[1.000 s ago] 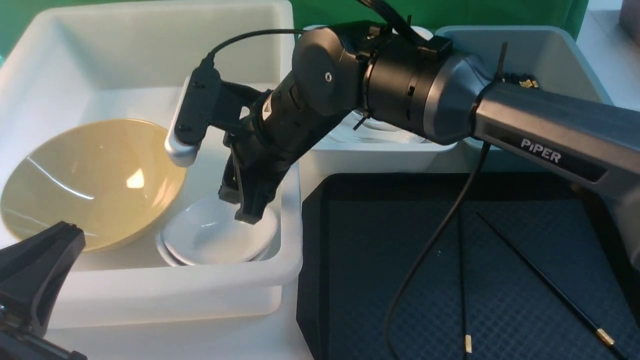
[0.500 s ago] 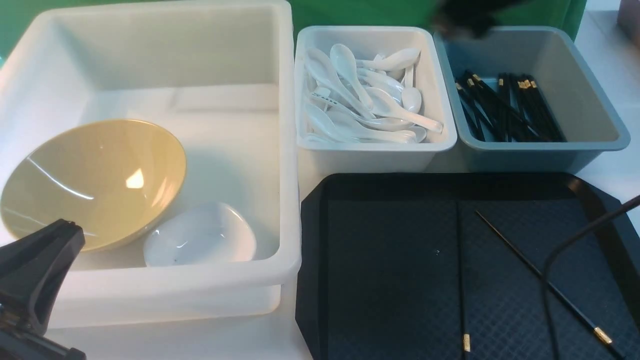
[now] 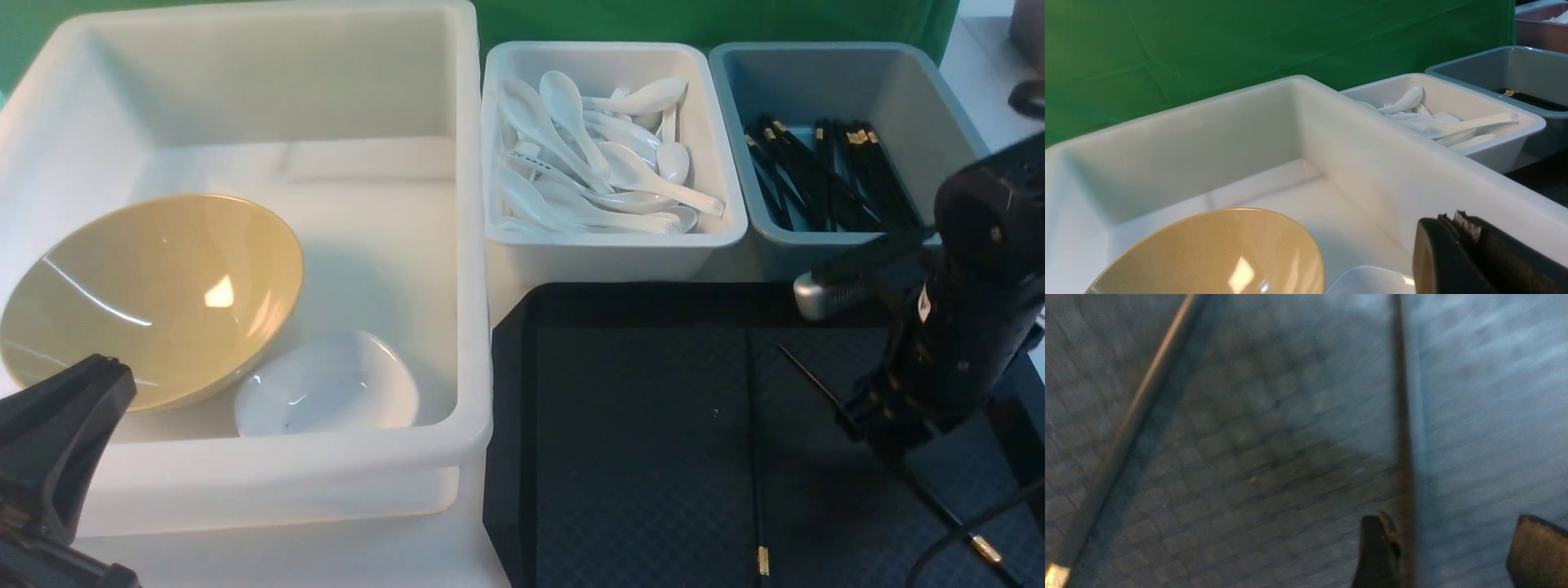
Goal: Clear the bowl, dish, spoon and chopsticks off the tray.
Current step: Use the right arm to grab the chopsticks
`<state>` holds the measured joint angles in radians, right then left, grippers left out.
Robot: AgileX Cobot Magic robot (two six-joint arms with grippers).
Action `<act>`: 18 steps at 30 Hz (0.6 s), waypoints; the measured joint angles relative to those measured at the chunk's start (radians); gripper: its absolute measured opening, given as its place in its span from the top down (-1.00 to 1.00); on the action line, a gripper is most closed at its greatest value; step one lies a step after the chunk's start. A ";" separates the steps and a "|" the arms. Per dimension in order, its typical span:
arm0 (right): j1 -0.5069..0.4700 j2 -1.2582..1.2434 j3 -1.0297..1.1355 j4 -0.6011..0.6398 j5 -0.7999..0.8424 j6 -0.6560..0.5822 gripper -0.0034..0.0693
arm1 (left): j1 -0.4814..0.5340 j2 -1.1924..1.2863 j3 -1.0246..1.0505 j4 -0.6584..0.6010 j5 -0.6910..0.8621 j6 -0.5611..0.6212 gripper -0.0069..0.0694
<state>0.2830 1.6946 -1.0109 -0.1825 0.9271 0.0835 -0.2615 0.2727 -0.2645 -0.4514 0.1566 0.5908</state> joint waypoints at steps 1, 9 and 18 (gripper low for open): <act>0.000 0.006 0.014 0.007 -0.004 0.000 -0.26 | 0.000 0.000 0.000 0.000 0.000 0.000 0.84; 0.000 0.067 0.032 0.035 -0.043 -0.022 0.26 | 0.000 0.000 0.000 -0.001 0.001 0.000 0.84; -0.003 0.041 0.032 0.135 -0.081 -0.090 0.72 | 0.000 0.000 0.000 -0.001 0.012 0.000 0.84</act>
<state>0.2803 1.7354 -0.9785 -0.0471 0.8461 -0.0069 -0.2615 0.2727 -0.2645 -0.4524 0.1689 0.5908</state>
